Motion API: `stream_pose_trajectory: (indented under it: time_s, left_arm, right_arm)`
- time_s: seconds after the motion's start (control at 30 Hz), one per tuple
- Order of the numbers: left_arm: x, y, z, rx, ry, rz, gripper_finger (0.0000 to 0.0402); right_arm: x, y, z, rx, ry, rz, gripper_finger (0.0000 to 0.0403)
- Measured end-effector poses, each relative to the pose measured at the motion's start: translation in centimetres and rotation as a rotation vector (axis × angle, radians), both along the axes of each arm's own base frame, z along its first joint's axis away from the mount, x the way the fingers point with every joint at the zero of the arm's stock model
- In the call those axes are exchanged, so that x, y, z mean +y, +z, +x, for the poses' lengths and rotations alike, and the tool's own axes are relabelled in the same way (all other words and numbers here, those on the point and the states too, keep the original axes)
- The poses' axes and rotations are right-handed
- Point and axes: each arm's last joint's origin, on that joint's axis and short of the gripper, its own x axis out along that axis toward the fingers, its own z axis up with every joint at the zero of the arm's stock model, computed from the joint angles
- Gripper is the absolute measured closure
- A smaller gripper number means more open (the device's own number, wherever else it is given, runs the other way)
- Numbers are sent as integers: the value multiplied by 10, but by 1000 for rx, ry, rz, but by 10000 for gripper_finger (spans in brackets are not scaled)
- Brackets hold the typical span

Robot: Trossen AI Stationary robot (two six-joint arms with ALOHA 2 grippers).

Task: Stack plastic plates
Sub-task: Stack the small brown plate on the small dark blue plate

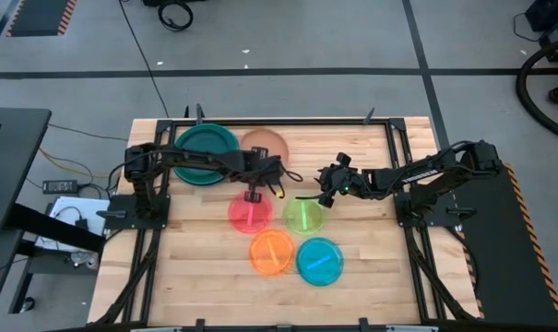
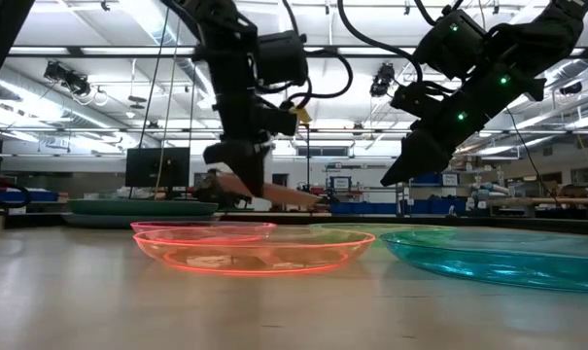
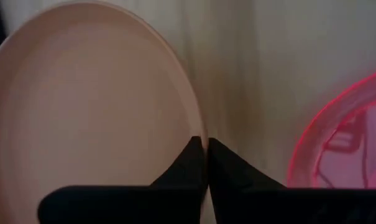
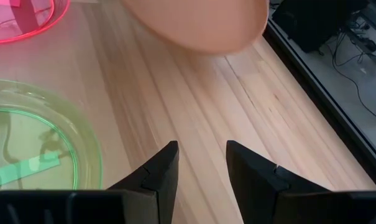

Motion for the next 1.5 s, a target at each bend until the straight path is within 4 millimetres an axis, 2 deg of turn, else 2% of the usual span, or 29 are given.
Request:
stream_pose_trajectory:
  time_s: [0.17, 0.4, 0.57, 0.83, 1.03, 1.3, 1.5]
  left_arm:
    - [1, 12, -13, 13, 117, 33, 386]
    - [-2, 39, -53, -108, 251, 11, 386]
    - [-3, 45, -86, -178, 330, -6, 386]
    - [8, 27, -131, -187, 448, -51, 386]
    - [29, 9, -152, -175, 575, -78, 386]
    - [51, 3, -164, -194, 676, -98, 386]
    - [56, 3, -166, -210, 693, -141, 385]
  right_arm:
    - [0, 0, 0, 1, -4, 5, 258]
    - [1, 1, 1, -3, 18, -17, 258]
    - [1, 4, 3, -24, 40, -43, 258]
    - [0, 8, 6, -47, 62, -75, 258]
    - [0, 10, 7, -59, 74, -94, 258]
    - [-2, 10, 7, -58, 63, -94, 258]
    - [-2, 9, 7, -57, 63, -93, 258]
